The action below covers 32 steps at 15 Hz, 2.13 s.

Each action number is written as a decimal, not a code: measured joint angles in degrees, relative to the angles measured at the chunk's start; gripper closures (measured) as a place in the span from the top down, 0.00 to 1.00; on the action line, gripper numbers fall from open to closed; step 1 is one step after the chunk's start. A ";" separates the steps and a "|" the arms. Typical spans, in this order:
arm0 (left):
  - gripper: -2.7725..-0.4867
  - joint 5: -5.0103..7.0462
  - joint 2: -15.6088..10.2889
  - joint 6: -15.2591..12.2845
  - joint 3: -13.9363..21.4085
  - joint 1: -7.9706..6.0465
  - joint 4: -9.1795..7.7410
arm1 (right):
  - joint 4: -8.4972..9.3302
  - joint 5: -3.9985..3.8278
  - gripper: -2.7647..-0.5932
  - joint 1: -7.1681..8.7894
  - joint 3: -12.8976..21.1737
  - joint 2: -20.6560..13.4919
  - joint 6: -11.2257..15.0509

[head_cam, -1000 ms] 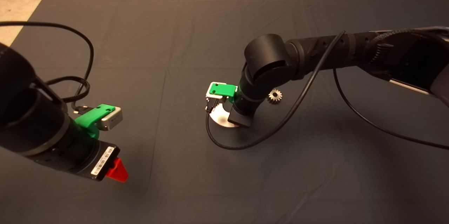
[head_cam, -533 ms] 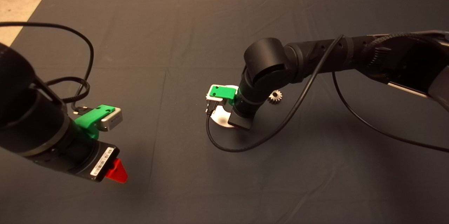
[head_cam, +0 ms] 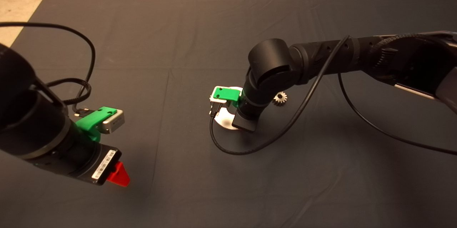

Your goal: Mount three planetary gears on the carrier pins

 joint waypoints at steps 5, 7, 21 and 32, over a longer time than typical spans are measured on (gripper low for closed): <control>0.74 0.00 0.00 0.00 0.00 0.00 -0.15 | 0.37 0.09 0.22 -0.30 -1.15 0.30 -1.46; 0.74 0.00 0.00 0.00 0.00 0.00 -0.17 | 0.80 0.06 0.22 -0.30 -1.71 0.46 -2.21; 0.74 0.00 0.00 0.00 0.00 0.00 -0.17 | 1.33 0.35 0.31 -0.29 -1.91 0.46 -2.95; 0.74 0.01 -1.93 0.00 0.50 0.00 -0.20 | 3.36 0.61 0.49 8.67 8.95 -2.60 8.20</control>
